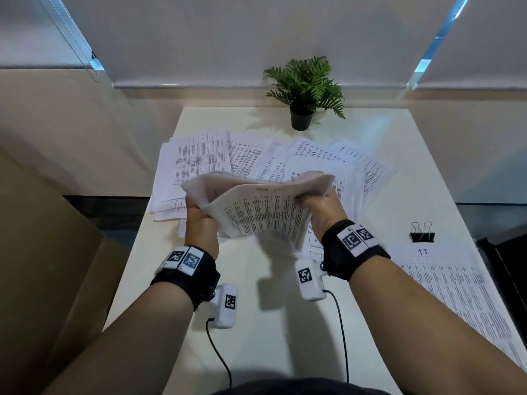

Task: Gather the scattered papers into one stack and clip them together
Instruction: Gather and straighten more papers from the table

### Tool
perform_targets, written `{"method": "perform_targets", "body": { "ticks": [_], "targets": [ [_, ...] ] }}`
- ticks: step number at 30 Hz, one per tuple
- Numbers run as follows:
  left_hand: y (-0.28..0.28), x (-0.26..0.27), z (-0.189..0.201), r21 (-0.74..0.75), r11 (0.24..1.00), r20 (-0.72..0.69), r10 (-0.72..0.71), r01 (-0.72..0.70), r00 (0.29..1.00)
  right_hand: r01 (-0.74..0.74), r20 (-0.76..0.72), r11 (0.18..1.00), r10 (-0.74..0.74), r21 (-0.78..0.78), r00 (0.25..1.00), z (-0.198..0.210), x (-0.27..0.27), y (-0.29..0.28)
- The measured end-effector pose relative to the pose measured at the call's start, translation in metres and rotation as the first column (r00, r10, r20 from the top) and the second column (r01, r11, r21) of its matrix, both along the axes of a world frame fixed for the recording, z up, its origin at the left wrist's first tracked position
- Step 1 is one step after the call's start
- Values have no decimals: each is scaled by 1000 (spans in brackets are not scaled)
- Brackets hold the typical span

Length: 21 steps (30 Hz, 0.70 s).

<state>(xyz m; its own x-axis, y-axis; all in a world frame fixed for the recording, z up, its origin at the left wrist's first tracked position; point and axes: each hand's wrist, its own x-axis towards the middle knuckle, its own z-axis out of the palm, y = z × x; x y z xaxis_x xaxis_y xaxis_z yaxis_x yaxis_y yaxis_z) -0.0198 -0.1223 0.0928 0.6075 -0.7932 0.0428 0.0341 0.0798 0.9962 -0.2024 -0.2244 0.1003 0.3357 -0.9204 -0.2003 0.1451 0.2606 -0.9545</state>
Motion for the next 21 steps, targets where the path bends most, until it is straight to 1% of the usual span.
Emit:
{"method": "perform_targets", "body": {
  "ticks": [1, 2, 3, 4, 5, 7, 10, 14, 16, 17, 18, 20, 21],
  "targets": [
    [-3, -2, 3, -28, 1000, -20, 9, -10, 1000, 14, 7, 1000, -14, 7, 1000, 2, 3, 0],
    [-5, -5, 7, -40, 999, -94, 30, -33, 995, 26, 16, 1000, -26, 12, 1000, 3, 5, -1],
    [-6, -3, 7, -23, 997, -192, 62, -67, 979, 29, 32, 999, -30, 15, 999, 5, 5, -1],
    [-9, 0, 6, 0, 994, -307, 104, -109, 946, 25, 49, 1000, -26, 15, 998, 6, 3, -2],
    [-9, 3, 4, 15, 993, -393, 112, -115, 913, 11, 60, 1000, -12, 11, 998, 6, 0, -3],
    [-6, 6, 0, 32, 995, -420, 101, -97, 902, -49, 27, 999, 49, -10, 998, 1, -5, -2],
    [0, 10, -17, 55, 994, -336, 110, -97, 935, -113, -77, 993, 109, -40, 991, -7, -7, 4],
    [12, 8, -28, 23, 999, -231, 39, -35, 972, -83, -93, 994, 76, -71, 993, -9, -4, 11],
    [16, 4, -28, 65, 998, -138, -4, 13, 990, -97, -99, 991, 88, -92, 991, -8, -4, 12],
    [16, 1, -27, 110, 993, -89, -23, 33, 996, -108, -100, 989, 98, -102, 990, -7, -3, 12],
    [16, 1, -29, 159, 987, -33, -19, 24, 999, -110, -98, 988, 99, -109, 990, -7, -2, 13],
    [14, 1, -33, 229, 972, 79, 41, -58, 996, -88, -83, 988, 78, -126, 994, -5, -1, 13],
    [13, 3, -34, 251, 963, 103, 77, -101, 992, -71, -67, 988, 62, -137, 996, -3, -1, 13]
  ]
}}
